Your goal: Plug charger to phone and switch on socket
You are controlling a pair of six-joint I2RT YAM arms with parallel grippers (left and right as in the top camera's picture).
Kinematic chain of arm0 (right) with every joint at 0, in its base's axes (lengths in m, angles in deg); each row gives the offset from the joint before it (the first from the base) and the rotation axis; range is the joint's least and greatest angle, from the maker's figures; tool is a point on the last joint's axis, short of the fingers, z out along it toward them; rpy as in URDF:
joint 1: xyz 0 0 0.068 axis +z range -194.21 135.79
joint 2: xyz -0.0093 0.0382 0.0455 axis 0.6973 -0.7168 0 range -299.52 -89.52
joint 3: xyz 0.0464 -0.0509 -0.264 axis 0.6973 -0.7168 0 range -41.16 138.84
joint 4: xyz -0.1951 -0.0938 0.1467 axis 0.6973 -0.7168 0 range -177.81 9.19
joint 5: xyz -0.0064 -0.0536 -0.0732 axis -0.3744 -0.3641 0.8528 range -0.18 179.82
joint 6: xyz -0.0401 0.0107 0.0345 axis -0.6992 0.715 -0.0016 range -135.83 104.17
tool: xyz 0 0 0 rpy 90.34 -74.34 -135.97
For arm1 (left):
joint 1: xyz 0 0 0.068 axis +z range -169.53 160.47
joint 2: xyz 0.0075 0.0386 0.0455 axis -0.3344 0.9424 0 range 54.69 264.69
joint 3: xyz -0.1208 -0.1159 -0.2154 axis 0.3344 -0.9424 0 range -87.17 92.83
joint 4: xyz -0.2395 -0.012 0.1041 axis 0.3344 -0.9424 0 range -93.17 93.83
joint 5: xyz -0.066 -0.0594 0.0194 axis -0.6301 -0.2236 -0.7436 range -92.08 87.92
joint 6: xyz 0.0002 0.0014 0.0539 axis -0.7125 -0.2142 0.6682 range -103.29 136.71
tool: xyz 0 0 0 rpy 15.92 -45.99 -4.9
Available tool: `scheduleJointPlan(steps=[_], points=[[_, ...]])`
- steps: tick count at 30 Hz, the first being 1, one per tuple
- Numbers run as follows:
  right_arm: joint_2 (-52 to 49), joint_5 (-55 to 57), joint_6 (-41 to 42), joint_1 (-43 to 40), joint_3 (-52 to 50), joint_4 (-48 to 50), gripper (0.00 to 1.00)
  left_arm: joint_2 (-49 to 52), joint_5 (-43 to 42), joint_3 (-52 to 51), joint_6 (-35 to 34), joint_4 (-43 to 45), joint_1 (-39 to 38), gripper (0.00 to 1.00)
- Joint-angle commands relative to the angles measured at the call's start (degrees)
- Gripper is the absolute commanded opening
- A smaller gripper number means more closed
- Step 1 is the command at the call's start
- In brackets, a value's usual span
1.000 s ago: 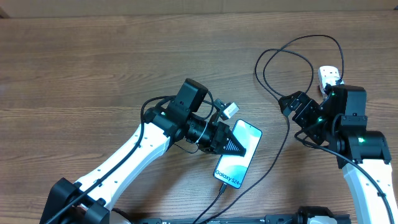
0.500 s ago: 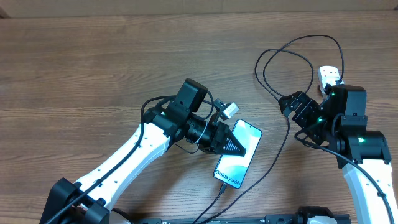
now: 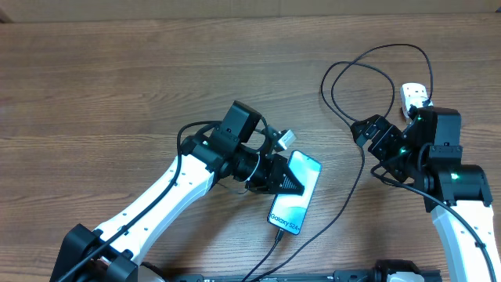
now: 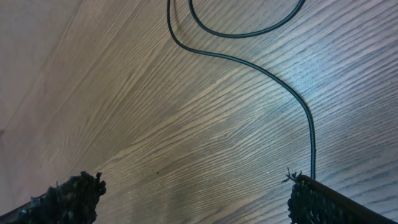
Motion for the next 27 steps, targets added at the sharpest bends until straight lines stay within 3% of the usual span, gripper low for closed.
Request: scheduleJointPlan(steps=[1, 6, 13, 27], points=[[0.5, 0.8, -0.7, -0.1, 1.1, 0.1, 1.0, -0.8, 10.5, 0.1, -3.0, -2.8, -0.8, 0.04], [0.5, 0.8, -0.7, -0.1, 1.1, 0.1, 1.0, -0.8, 23.2, 0.1, -7.1, -8.5, -0.8, 0.04], [0.5, 0.8, -0.7, -0.1, 1.1, 0.1, 1.0, -0.8, 34.9, 0.1, -11.5, -13.6, -0.8, 0.04], [0.5, 0.8, -0.7, -0.1, 1.1, 0.1, 1.0, -0.8, 45.9, 0.1, -13.4, -16.2, -0.7, 0.04]])
